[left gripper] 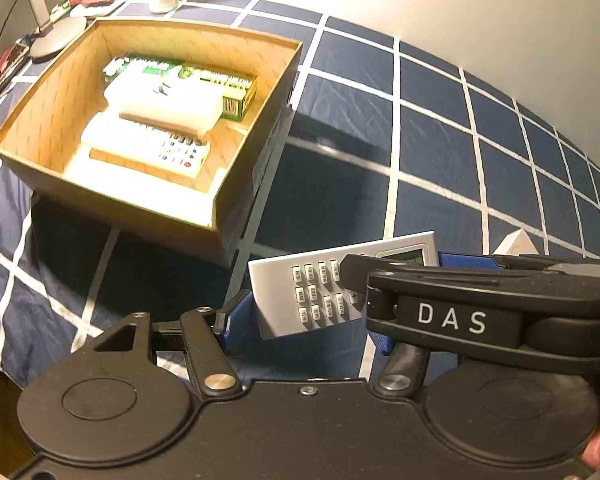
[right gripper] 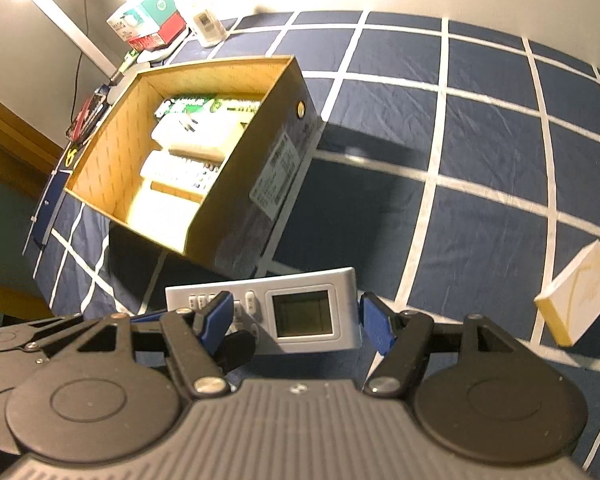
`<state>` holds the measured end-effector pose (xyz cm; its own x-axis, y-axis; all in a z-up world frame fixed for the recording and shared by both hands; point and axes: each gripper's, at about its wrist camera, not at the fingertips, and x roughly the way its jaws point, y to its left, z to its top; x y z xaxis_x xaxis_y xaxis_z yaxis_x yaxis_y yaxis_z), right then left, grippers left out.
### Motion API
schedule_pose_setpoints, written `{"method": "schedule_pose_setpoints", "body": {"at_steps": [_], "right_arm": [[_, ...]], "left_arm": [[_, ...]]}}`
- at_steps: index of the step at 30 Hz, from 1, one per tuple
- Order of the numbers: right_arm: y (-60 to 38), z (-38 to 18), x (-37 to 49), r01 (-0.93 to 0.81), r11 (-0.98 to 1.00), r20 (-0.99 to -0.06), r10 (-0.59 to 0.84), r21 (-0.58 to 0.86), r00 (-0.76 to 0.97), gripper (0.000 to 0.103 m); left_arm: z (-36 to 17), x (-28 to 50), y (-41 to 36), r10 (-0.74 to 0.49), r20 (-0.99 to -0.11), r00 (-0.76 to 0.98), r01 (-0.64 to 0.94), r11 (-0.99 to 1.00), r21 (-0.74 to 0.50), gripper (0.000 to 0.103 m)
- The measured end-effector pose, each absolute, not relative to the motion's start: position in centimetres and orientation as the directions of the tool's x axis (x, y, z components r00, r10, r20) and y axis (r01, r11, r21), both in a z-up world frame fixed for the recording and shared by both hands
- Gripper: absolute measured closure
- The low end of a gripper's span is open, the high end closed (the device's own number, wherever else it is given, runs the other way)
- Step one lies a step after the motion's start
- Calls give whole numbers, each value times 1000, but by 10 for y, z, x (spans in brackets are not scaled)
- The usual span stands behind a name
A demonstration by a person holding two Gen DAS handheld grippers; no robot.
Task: Organize objects
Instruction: 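Lift the AC remote with the right tool and carry it over the box, then lower the AC remote onto the TV remote and open the right tool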
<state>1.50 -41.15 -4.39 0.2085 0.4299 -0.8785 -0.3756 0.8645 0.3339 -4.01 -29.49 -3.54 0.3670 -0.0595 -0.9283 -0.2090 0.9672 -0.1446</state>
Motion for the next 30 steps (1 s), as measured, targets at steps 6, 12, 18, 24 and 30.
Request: {"method": "schedule_pose_setpoints", "body": {"at_steps": [6,12,18,24,30], "right_arm": [[-401,-40,29,-355,870,-871,436,342,228,34],[-373,-35,42,-313,884,-862,432,347,263,34],[-330,-33,50,-231,905,-857,416,357,304,34],[-287,-35,52,-148,918,-856,397,368,330,34],[-253,-42,50,-83,925,-862,375,370,340,34]], "left_arm": [[-29,-22,-281,-58,-925,375,-177,975,-133,45],[-23,-3,-250,-69,-921,384,-122,985,-125,45],[-18,19,-205,-94,-921,378,-30,993,-114,45],[-19,32,-162,-114,-926,360,55,993,-101,45],[-25,42,-129,-136,-932,335,114,988,-103,45]]}}
